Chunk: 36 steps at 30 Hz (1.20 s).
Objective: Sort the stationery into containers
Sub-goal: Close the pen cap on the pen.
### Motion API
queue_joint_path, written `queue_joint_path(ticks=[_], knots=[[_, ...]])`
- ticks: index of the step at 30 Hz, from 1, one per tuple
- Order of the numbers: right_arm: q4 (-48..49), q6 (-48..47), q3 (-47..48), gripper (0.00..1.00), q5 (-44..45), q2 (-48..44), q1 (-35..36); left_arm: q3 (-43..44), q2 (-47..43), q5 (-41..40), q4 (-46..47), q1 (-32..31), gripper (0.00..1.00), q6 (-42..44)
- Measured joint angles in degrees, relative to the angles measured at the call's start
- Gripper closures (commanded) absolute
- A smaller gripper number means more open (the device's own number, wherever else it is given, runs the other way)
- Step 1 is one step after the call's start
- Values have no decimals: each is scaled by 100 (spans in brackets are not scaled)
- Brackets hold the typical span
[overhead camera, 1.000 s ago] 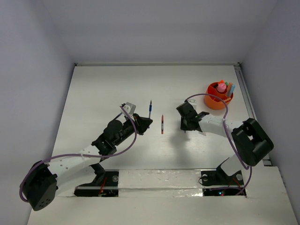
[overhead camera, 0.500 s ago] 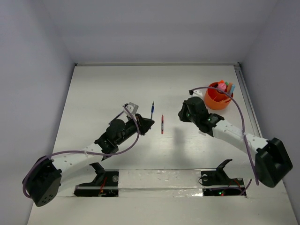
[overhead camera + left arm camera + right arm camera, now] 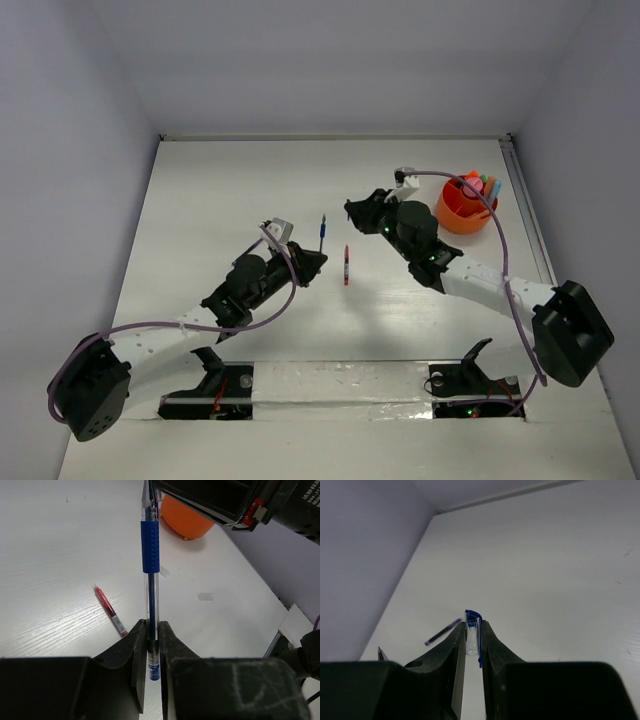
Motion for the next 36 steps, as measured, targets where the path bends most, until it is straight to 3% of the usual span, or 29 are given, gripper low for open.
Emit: queue_joint_path(ticks=[16,36], knots=[[1604,-114,92,100,-61,372,686,-9,57,7,26,0,100,-4],[1716,-407,92,100,184,492,903,-87,55,-28,20,0,100,-7]])
